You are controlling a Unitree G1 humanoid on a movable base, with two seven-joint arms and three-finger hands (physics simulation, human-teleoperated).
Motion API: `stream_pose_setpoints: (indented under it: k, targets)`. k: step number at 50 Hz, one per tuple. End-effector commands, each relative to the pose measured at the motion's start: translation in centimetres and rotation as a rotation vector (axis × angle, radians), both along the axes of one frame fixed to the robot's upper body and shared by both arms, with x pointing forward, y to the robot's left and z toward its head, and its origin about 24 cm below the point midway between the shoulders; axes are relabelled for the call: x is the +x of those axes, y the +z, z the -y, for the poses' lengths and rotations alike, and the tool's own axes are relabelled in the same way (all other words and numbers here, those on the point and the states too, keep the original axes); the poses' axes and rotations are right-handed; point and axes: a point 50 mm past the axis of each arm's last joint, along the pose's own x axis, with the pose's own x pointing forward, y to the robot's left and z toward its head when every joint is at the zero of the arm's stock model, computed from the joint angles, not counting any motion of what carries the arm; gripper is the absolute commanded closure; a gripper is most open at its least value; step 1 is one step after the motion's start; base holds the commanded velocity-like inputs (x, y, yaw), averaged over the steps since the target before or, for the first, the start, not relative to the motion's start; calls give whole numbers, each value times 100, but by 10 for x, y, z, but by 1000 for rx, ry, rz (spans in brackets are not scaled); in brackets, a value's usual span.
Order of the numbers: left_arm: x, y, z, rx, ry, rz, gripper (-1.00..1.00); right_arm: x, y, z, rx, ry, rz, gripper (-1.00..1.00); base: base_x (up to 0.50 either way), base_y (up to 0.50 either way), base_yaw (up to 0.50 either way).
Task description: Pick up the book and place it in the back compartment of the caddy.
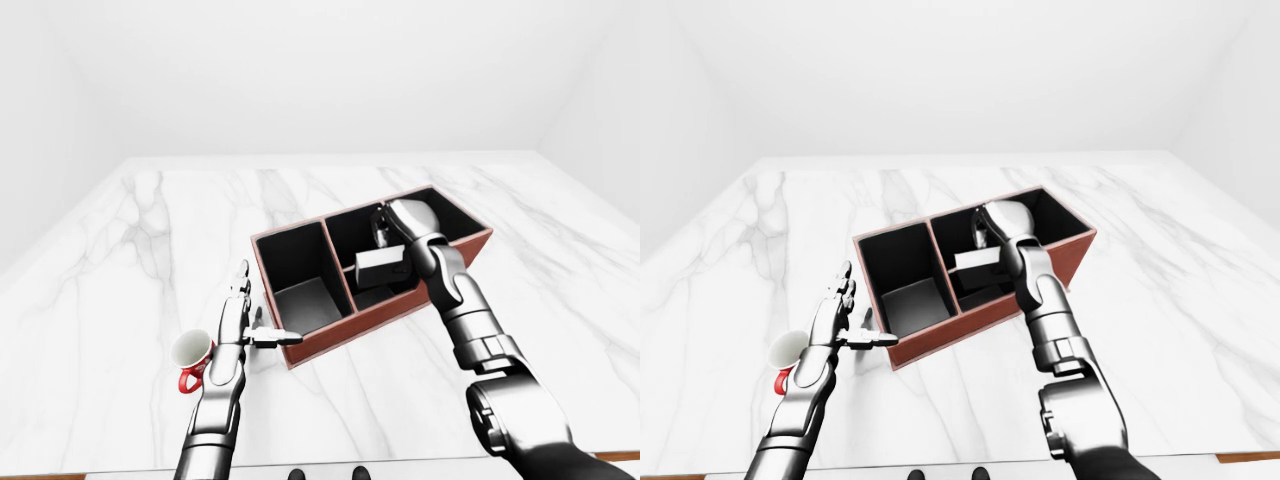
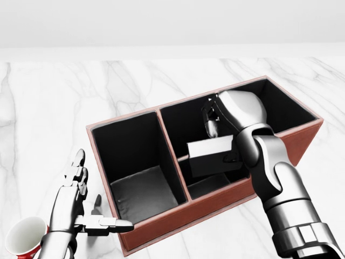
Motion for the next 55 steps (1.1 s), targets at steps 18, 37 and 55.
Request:
stream_pose_setpoints:
  k: [18, 37, 55]
  targets:
    - [0, -1, 1, 4, -1, -1, -100, 5, -8, 5, -38, -46, 29, 100, 0, 0, 0]
    - [0, -1, 0, 6, 1, -2, -100, 2, -15, 0, -15, -34, 8, 100, 0, 0, 0]
    - [0, -1, 0, 9, 3, -3, -100, 2, -14, 0, -5, -36, 17, -100, 0, 0, 0]
